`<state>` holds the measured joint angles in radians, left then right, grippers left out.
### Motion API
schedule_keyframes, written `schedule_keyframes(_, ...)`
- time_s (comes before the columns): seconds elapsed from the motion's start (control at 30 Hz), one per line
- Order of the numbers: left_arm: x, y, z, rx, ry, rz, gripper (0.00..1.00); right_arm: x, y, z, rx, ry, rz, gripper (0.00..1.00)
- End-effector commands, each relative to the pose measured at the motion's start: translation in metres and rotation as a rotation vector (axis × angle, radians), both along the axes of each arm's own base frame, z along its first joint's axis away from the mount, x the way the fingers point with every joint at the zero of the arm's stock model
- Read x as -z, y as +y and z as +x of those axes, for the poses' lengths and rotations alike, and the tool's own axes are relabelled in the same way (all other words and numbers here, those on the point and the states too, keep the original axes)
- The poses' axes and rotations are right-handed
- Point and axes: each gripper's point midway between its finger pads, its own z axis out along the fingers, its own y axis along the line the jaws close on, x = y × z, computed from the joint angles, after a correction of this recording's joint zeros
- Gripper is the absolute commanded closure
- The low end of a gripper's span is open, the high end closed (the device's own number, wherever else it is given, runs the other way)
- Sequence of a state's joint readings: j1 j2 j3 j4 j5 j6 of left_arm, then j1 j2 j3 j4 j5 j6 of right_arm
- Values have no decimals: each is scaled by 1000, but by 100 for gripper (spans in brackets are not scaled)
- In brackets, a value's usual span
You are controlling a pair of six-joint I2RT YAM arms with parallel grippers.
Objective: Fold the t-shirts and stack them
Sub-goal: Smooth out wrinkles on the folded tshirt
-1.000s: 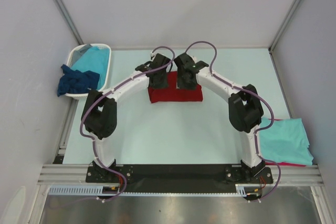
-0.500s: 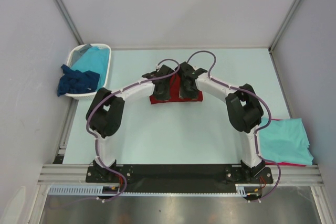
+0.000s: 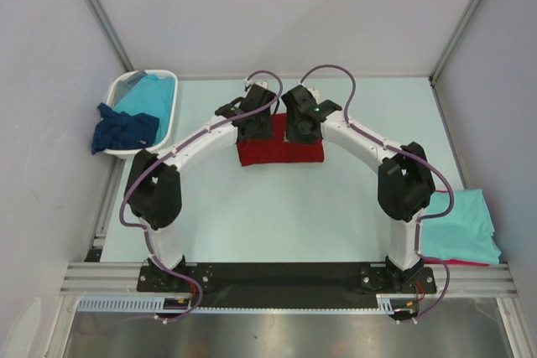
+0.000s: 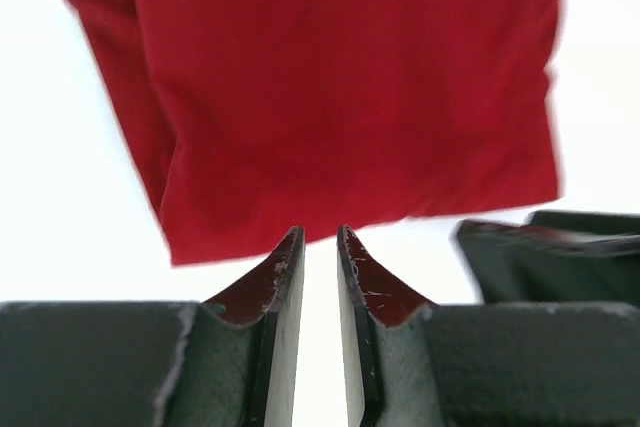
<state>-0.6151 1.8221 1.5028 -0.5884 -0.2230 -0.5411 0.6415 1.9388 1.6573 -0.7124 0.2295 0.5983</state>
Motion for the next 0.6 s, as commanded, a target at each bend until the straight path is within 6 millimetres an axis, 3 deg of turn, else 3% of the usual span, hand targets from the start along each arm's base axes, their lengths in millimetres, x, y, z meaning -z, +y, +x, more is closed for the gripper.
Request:
schedule_keyframes(0.0, -3, -8, 12, 11, -11, 12, 76, 2, -3, 14, 18, -17, -28, 51)
schedule_keyframes(0.33, 35, -6, 19, 9, 36, 39, 74, 42, -4, 25, 25, 29, -39, 50)
schedule_keyframes(0.57, 66, 3, 22, -5, 102, 34, 74, 75, -6, 20, 16, 84, -60, 50)
